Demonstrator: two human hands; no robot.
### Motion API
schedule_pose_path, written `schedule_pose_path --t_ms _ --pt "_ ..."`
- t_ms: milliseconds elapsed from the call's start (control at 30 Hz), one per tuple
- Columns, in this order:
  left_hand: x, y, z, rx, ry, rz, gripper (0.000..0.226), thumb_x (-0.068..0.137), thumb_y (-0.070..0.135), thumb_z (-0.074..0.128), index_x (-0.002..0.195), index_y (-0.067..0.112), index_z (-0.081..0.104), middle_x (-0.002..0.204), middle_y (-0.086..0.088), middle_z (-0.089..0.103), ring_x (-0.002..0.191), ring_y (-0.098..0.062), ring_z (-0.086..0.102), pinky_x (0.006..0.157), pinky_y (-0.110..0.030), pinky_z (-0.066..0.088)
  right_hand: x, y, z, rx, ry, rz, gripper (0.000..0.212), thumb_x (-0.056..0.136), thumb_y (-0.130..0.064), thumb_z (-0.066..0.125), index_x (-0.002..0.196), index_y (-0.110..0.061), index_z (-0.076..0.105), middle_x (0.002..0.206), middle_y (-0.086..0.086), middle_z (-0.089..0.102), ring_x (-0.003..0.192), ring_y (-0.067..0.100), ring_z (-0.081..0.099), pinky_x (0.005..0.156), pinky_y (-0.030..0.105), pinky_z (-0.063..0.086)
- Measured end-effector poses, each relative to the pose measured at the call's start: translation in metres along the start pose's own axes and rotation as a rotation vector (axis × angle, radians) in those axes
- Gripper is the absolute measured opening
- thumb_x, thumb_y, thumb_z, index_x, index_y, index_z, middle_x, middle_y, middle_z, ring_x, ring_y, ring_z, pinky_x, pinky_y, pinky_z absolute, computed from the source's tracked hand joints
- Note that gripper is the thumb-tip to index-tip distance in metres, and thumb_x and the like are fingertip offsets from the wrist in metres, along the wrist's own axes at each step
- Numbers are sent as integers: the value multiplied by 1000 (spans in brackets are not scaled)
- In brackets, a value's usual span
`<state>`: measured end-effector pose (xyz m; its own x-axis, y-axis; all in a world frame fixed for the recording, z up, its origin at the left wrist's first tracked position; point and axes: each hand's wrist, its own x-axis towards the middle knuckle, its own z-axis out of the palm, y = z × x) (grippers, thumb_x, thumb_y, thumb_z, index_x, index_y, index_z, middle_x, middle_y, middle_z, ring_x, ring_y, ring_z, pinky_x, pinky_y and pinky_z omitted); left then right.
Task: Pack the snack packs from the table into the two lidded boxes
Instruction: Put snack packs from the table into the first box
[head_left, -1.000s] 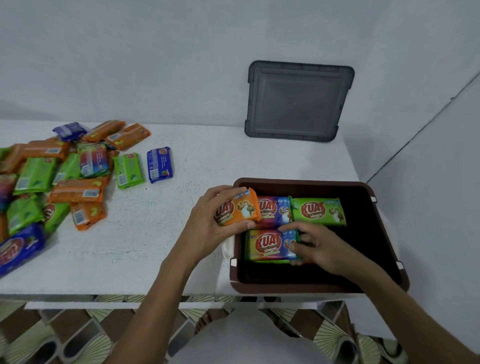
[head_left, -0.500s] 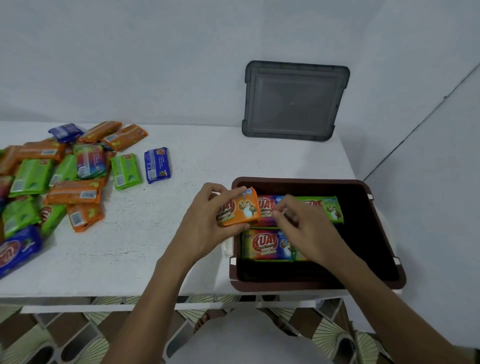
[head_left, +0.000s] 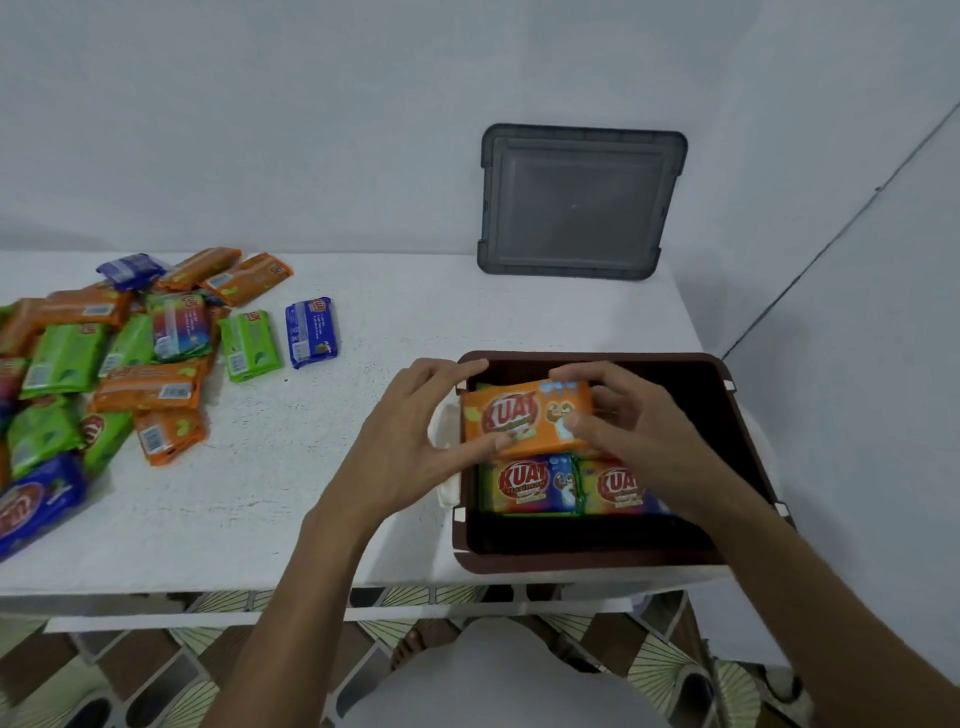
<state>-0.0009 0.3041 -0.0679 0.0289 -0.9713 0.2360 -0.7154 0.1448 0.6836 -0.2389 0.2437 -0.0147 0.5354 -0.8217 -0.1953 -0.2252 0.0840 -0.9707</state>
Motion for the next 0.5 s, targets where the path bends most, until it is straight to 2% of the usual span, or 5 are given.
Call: schedule_pose_path --t_ms 67,167,233,367,500 --pt "-3 -5 1 23 50 -10 62 80 70 55 134 41 49 128 17 47 117 1 42 90 -14 38 -12 3 -23 -79 14 10 29 92 -13 61 117 -27 61 112 -2 69 100 17 70 74 31 60" --pt "-6 -10 7 67 75 -17 49 88 57 56 132 36 52 129 11 49 118 -2 43 93 -21 41 -30 8 -60 -160 57 60 28 89 -16 62 114 -27 64 112 -5 68 103 14 68 76 31 60" --pt "-8 -12 13 78 61 -16 47 89 55 55 131 35 53 131 9 49 118 -2 43 92 -22 41 -38 13 -79 -178 64 118 26 89 -14 63 111 -28 67 112 -5 68 102 13 68 76 33 60" --pt "-10 -12 23 73 46 -27 49 87 54 53 131 33 56 136 6 43 117 1 41 86 -11 36 -41 28 -92 -251 19 223 25 91 -11 63 109 -27 68 111 -4 68 98 14 69 78 31 60" --pt "-14 -14 28 40 69 -32 48 87 54 51 128 31 59 138 6 42 117 4 39 85 -7 33 -26 50 -80 -439 -25 259 23 93 -10 60 109 -27 62 121 -5 59 107 13 62 79 28 59"
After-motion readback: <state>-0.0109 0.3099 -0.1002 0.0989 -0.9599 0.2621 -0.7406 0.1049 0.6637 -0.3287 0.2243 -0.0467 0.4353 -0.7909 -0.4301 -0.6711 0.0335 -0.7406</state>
